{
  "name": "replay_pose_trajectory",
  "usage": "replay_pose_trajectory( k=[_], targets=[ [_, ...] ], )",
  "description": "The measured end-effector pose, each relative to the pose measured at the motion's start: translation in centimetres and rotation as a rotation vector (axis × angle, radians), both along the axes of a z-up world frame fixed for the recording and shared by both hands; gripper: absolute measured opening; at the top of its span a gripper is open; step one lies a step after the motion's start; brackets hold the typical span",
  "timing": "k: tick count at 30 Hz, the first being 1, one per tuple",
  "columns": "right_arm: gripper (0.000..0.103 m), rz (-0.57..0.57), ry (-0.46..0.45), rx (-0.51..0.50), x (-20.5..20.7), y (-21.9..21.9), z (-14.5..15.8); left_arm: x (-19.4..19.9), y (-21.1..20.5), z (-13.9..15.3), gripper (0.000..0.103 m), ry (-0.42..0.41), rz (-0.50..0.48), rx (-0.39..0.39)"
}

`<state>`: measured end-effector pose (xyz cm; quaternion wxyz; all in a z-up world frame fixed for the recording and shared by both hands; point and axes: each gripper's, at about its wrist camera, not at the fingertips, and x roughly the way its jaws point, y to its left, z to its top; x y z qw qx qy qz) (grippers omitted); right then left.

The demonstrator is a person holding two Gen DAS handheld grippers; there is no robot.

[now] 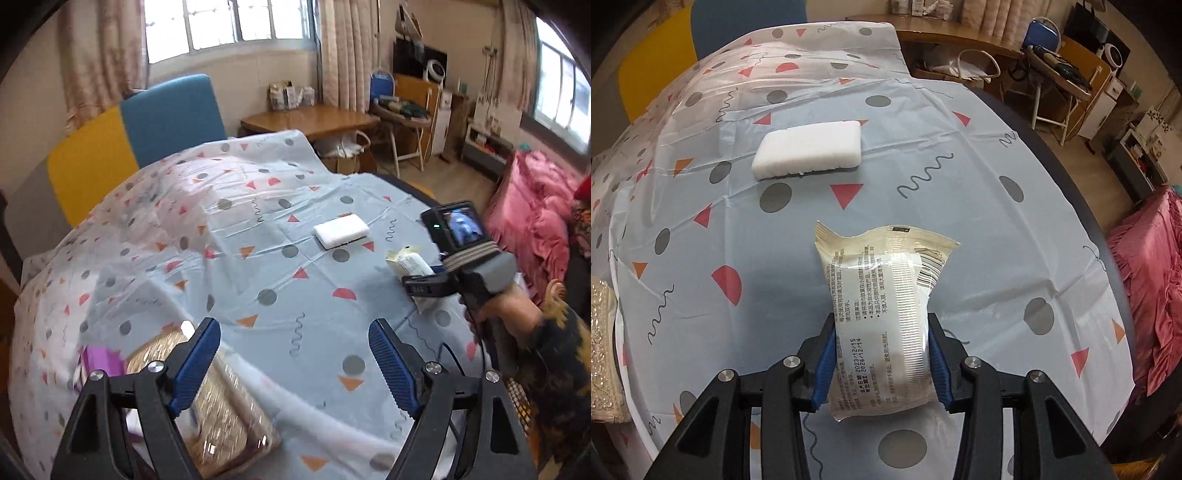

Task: Organize soft objects
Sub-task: 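Grasp the white wipes packet with the right gripper, then grasp the white sponge with the left gripper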

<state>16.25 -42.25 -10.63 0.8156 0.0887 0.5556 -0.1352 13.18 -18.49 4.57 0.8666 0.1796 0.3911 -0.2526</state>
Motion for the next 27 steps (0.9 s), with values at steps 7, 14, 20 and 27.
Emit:
replay_pose_trajectory(
  k=[7, 14, 20, 27],
  targets=[
    [0.045, -0.031, -0.019, 0.086, -0.4, -1.2, 0.4, 7.1, -8.4, -5.3, 0.088, 0.032, -0.081, 0.188],
    [0.045, -0.051, 0.000, 0.103, 0.0, -2.1, 0.0, 12.2, -13.5, -10.3, 0.089, 0.004, -0.199, 0.312],
    [0.046, -0.036, 0.023, 0.082, 0.4, -1.8, -0.1, 14.4, -17.4, -13.0, 0.091, -0.032, -0.357, 0.388],
    [0.046, -0.035, 0.034, 0.084, 0.9, -1.9, -0.2, 16.7, -21.1, -15.1, 0.092, -0.041, -0.473, 0.393]
  ],
)
